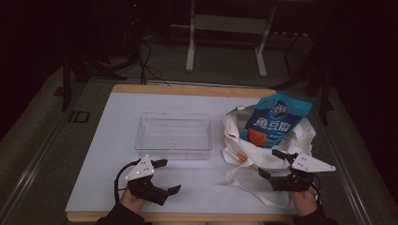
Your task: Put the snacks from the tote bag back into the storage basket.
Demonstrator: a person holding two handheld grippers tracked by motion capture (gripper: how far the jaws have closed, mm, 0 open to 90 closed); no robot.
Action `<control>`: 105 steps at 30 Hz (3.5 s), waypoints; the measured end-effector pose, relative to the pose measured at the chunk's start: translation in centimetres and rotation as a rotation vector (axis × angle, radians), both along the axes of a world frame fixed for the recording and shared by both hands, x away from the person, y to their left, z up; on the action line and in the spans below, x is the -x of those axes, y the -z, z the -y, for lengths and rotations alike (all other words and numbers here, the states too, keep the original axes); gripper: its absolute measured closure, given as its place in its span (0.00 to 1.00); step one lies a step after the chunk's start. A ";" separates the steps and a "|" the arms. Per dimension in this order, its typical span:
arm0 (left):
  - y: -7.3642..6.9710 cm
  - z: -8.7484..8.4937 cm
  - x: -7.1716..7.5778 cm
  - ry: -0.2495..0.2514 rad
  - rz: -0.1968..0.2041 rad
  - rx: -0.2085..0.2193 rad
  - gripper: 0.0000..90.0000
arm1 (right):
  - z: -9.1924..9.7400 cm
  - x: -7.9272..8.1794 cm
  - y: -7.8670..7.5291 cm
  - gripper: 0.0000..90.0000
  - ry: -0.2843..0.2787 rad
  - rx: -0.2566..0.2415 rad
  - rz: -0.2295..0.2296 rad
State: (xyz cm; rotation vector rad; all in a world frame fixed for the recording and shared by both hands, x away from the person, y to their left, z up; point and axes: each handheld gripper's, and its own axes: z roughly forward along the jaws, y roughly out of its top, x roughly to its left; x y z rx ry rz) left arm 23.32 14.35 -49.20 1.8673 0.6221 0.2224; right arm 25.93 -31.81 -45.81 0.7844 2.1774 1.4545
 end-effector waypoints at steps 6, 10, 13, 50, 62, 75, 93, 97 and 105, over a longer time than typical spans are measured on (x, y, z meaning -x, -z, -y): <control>-1.0 1.2 0.2 0.067 0.024 -0.032 0.01 | 0.2 0.1 -0.5 0.15 -0.038 -0.007 0.005; -2.1 1.6 -0.1 0.109 0.019 0.009 0.01 | 0.6 0.0 -1.4 0.15 -0.061 -0.016 0.000; -2.9 1.8 -0.4 0.131 0.020 0.039 0.01 | 1.2 0.1 -2.0 0.14 -0.061 -0.012 0.008; -8.6 11.0 -9.3 0.300 0.098 0.015 0.01 | 8.2 -2.8 -5.6 0.19 -0.113 -0.019 0.002; -9.0 14.0 -11.6 0.344 0.115 -0.005 0.02 | 10.0 -4.3 -5.7 0.29 -0.099 0.022 0.023; -9.1 16.8 -14.8 0.289 0.119 -0.032 0.15 | 11.5 -6.8 -5.3 0.30 -0.071 -0.005 -0.034; -8.3 20.7 -18.4 0.223 0.102 -0.099 0.44 | 11.5 -10.5 -4.5 0.44 -0.027 0.013 -0.046; -8.4 21.8 -19.1 0.219 0.087 -0.116 0.48 | 11.2 -11.3 -4.2 0.46 -0.026 0.015 -0.058; -8.3 23.5 -19.6 0.232 0.079 -0.148 0.62 | 10.1 -12.3 -3.9 0.52 -0.056 0.020 -0.056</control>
